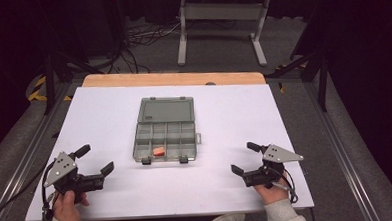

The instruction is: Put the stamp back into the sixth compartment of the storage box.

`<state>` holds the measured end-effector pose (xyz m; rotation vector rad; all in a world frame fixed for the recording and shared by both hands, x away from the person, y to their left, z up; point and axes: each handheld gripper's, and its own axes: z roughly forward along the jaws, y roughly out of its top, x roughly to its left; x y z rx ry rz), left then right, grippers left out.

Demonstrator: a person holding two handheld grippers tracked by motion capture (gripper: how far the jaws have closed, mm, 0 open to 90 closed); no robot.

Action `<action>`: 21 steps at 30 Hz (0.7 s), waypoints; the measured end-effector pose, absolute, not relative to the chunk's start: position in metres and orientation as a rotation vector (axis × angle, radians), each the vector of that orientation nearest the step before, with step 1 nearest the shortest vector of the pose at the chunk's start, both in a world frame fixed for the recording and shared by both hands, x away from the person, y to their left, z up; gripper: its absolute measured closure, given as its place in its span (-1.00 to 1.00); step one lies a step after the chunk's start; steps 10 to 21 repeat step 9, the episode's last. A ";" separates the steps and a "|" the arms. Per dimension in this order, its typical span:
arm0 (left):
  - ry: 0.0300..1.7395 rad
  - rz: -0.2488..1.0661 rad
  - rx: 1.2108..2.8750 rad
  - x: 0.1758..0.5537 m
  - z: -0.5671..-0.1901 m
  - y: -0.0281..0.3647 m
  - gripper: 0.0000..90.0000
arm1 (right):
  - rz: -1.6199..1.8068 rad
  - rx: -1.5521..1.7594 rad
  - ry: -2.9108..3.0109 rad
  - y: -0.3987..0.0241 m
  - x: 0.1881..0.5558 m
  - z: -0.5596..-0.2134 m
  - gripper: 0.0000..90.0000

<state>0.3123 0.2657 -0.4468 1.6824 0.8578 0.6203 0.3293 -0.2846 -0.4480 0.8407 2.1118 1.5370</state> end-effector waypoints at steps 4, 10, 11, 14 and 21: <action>0.854 0.623 1.682 0.312 -0.447 0.266 -0.96 | 1.541 0.855 2.098 -0.285 0.329 -0.450 -1.00; 0.855 0.620 1.680 0.312 -0.447 0.267 -0.96 | 1.534 0.861 2.090 -0.284 0.329 -0.450 -1.00; 0.855 0.620 1.680 0.312 -0.447 0.267 -0.96 | 1.534 0.861 2.090 -0.284 0.329 -0.450 -1.00; 0.855 0.620 1.680 0.312 -0.447 0.267 -0.96 | 1.534 0.861 2.090 -0.284 0.329 -0.450 -1.00; 0.855 0.620 1.680 0.312 -0.447 0.267 -0.96 | 1.534 0.861 2.090 -0.284 0.329 -0.450 -1.00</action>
